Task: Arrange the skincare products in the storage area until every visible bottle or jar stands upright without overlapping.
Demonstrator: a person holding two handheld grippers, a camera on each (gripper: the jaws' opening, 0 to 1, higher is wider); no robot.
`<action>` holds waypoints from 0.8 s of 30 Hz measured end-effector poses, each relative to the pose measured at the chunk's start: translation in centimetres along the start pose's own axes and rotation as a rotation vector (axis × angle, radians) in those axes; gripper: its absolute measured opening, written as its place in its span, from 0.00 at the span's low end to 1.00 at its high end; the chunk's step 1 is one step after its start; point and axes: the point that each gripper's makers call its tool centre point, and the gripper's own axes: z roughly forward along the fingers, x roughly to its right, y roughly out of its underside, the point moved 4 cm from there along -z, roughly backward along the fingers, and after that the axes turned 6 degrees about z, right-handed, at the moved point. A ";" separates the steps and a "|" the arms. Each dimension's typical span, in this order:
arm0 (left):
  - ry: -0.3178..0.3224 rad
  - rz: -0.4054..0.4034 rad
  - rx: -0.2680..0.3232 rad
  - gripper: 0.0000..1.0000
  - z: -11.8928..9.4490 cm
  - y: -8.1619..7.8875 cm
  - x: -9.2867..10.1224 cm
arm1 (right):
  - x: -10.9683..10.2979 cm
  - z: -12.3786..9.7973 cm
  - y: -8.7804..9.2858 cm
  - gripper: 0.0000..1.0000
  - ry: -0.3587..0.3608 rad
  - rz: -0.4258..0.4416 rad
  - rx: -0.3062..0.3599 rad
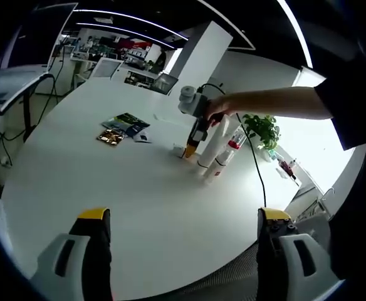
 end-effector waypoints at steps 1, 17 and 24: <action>0.000 0.000 0.000 0.92 0.0 0.0 0.0 | 0.0 0.0 0.0 0.29 -0.004 -0.002 -0.004; -0.002 -0.005 -0.006 0.92 0.1 0.2 -0.1 | -0.1 0.5 -0.1 0.19 0.011 -0.047 -0.015; 0.000 -0.008 -0.005 0.92 0.0 0.2 -0.1 | 0.4 0.5 -0.2 0.15 0.023 -0.060 -0.001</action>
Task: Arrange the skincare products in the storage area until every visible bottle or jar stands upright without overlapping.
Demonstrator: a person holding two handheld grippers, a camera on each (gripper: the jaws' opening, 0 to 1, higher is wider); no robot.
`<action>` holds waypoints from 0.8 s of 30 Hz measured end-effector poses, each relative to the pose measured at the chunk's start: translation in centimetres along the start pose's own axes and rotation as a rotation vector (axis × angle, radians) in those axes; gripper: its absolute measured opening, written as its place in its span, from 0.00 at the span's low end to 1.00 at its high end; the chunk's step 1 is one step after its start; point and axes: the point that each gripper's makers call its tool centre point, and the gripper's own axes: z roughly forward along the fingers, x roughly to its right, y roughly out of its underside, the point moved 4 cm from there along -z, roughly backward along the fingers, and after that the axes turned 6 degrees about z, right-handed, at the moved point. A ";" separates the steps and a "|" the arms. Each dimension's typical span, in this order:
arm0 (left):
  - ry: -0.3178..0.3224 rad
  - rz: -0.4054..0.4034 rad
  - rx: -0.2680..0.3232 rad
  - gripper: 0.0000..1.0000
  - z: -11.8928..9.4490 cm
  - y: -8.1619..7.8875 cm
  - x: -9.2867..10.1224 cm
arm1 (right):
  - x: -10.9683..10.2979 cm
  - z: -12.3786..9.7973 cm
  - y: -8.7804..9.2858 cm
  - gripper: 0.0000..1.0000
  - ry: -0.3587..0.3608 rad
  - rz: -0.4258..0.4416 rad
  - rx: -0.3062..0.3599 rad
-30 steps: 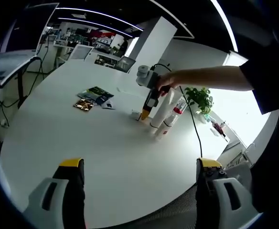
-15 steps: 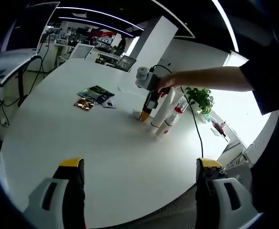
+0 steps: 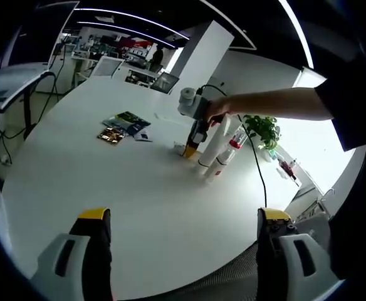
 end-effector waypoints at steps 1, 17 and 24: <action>0.000 -0.001 0.000 0.91 0.0 0.0 0.0 | 0.0 0.1 -0.1 0.15 0.004 0.000 0.003; 0.003 0.021 -0.004 0.91 -0.2 -0.3 0.3 | 0.9 -1.2 -1.0 0.14 0.028 -0.028 0.107; 0.003 0.042 -0.005 0.91 -0.5 -0.6 0.4 | 1.0 -2.5 -0.5 0.14 0.048 -0.018 0.173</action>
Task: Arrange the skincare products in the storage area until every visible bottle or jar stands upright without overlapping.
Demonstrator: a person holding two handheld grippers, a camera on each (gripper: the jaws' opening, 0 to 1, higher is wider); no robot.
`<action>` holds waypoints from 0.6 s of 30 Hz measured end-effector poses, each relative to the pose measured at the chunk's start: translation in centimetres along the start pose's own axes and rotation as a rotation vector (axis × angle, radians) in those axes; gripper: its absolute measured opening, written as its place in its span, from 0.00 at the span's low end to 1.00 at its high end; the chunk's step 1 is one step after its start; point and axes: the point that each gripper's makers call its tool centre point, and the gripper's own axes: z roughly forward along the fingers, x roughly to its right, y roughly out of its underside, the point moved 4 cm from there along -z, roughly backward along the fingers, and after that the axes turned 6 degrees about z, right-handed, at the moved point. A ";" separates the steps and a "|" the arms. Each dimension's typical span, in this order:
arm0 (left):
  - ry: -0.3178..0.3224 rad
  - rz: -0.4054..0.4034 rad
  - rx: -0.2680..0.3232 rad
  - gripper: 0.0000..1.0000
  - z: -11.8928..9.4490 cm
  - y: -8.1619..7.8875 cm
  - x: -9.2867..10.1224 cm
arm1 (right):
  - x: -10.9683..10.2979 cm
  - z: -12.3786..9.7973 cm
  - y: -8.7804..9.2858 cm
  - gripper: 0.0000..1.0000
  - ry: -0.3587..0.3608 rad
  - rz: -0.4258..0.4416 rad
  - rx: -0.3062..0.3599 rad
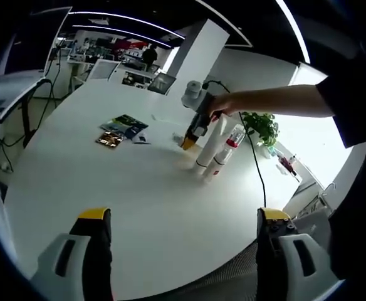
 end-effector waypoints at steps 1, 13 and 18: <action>0.000 0.002 0.001 0.91 0.0 0.0 0.1 | 0.0 -0.3 0.0 0.14 0.000 0.009 0.017; 0.025 0.042 -0.013 0.91 -0.3 -0.5 1.4 | 0.6 -4.1 -0.3 0.14 0.023 0.017 0.164; 0.043 0.073 -0.021 0.91 -0.3 -1.0 2.2 | 0.8 -6.5 -0.9 0.14 0.053 0.025 0.272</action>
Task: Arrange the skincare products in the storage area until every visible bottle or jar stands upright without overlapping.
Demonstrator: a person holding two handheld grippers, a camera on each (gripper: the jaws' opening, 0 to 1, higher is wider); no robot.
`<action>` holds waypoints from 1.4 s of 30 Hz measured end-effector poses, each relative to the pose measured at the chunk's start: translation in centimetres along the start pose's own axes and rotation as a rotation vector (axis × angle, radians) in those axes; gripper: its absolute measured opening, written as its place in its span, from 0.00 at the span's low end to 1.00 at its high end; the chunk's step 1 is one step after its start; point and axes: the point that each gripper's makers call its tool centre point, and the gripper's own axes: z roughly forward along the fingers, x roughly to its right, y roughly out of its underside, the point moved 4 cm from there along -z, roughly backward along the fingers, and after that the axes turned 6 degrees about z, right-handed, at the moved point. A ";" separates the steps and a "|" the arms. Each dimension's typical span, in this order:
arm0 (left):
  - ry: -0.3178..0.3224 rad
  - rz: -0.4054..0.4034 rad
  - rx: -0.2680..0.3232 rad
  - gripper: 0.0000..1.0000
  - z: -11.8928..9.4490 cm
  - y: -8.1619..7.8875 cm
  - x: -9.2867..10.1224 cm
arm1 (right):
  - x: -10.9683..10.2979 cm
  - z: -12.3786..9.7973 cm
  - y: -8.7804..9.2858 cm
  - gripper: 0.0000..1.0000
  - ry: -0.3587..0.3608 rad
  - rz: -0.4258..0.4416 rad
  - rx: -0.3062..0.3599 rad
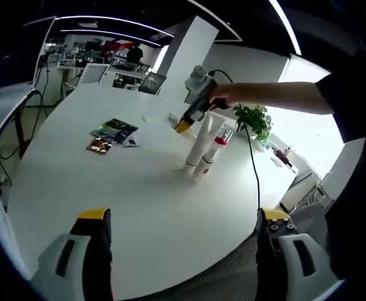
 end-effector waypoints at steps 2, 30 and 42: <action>0.006 0.010 0.000 0.91 0.0 -0.2 0.3 | 0.1 -1.0 -0.3 0.14 0.013 0.007 0.040; 0.036 0.162 -0.008 0.90 -1.5 -2.2 3.5 | 1.5 -12.8 1.2 0.14 0.291 0.107 0.450; 0.009 0.231 0.025 0.90 -2.5 -4.1 4.4 | -2.5 -19.8 3.0 0.14 0.328 0.192 0.710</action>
